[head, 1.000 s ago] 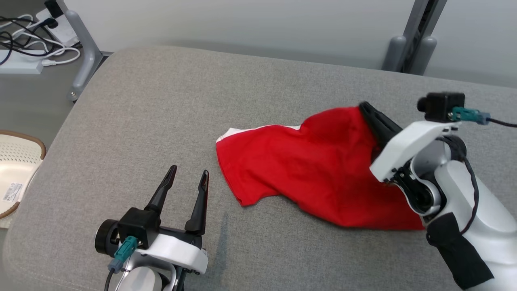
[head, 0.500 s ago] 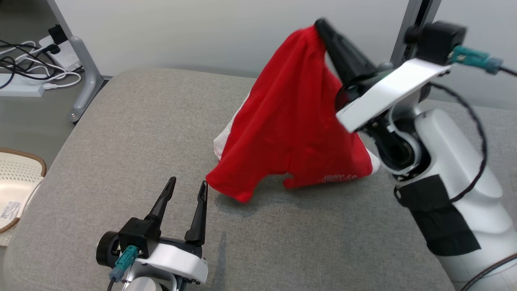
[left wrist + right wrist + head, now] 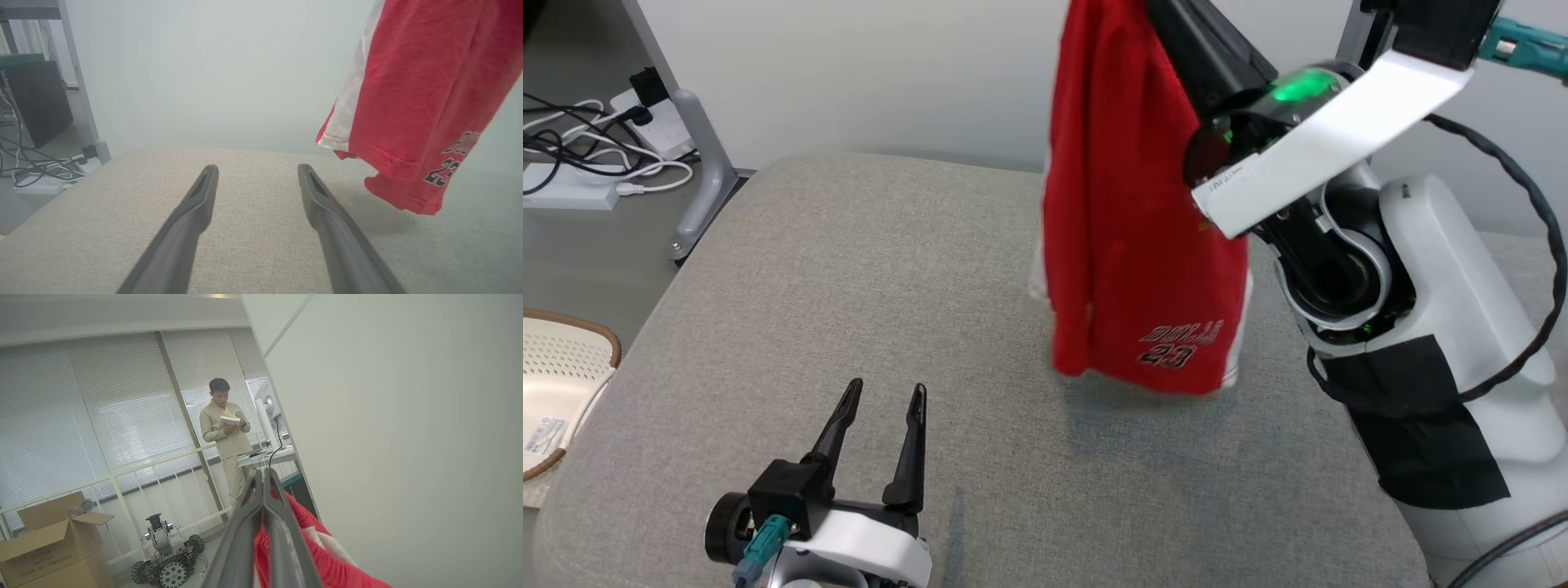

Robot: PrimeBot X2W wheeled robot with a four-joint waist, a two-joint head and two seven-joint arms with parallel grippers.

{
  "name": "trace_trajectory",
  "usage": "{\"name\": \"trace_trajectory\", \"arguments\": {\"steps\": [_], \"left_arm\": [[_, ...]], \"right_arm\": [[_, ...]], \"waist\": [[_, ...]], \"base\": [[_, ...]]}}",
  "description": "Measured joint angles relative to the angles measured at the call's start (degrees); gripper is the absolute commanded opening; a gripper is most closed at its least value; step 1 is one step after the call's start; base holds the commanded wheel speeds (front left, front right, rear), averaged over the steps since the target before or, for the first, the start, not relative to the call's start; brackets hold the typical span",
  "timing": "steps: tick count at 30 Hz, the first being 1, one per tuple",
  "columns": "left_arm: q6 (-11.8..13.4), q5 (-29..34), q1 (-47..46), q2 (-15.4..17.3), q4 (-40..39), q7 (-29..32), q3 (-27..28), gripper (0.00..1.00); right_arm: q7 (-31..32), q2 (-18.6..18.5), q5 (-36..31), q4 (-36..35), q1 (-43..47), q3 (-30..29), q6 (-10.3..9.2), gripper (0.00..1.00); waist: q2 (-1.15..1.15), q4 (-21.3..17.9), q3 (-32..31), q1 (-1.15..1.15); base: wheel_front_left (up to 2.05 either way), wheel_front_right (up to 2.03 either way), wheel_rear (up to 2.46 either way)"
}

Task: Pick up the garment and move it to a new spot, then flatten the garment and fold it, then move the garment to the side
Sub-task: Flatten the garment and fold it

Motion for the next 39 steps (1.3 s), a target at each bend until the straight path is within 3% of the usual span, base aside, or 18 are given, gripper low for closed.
{"name": "trace_trajectory", "arguments": {"steps": [4, 9, 15, 19, 27, 33, 37, 38, 39], "left_arm": [[0.02, -0.46, 0.10, 0.01, -0.02, 0.00, -0.45, 1.00], [0.23, -0.73, -0.42, -0.01, -0.26, 0.00, -1.45, 1.00], [0.21, -1.16, -0.80, -0.01, -0.37, 0.00, -1.99, 1.00], [0.20, -1.43, -1.22, 0.01, -0.30, 0.00, -2.11, 1.00], [0.04, -2.13, -2.43, 0.00, -0.27, 0.00, -3.08, 1.00], [0.11, -3.11, -3.72, 0.02, -0.34, 0.00, -4.65, 1.00], [0.40, -3.86, -4.69, 0.01, -0.14, 0.00, -5.83, 1.00], [0.55, -4.13, -4.69, 0.00, -0.07, 0.00, -6.05, 1.00], [0.58, -4.15, -4.70, 0.01, -0.03, 0.00, -6.22, 1.00]], "right_arm": [[-2.90, 0.34, -0.81, 3.83, -1.64, -1.98, 0.01, 0.00], [-2.94, 0.24, -7.35, 18.70, -1.65, -9.00, 0.01, 0.00], [-5.76, 0.19, -20.52, 39.07, 0.09, -19.81, -0.02, 0.00], [-9.21, -0.25, -29.10, 47.49, -0.75, -25.21, -0.02, 0.00], [-13.61, -0.10, -35.53, 54.06, -8.13, -28.81, -0.01, 0.00], [-15.92, -0.01, -34.90, 55.60, -13.37, -28.14, -0.01, 0.00], [-16.95, 0.15, -31.89, 56.64, -16.51, -24.63, -0.01, 0.00], [-17.12, 0.16, -31.59, 57.57, -17.00, -24.40, 0.00, 0.32], [-17.35, 0.16, -31.82, 58.73, -17.19, -24.25, 0.00, 1.00]], "waist": [[0.00, -0.22, 0.05, 0.00], [0.00, 0.22, 0.66, 0.00], [0.00, 1.26, 2.02, 0.00], [0.00, 2.13, 3.18, 0.00], [0.00, 3.34, 5.46, 0.00], [0.00, 4.46, 6.86, 0.00], [0.00, 5.82, 7.71, 0.00], [0.00, 6.16, 7.87, 0.00], [0.00, 6.46, 8.00, 0.00]], "base": [[0.00, 0.00, 0.00], [0.00, 0.00, 0.00], [0.00, 0.00, 0.00], [0.00, 0.00, 0.00], [0.00, 0.00, 0.00], [0.00, 0.00, 0.00], [0.00, 0.00, 0.00], [0.00, 0.00, 0.00], [0.00, 0.00, 0.00]]}}
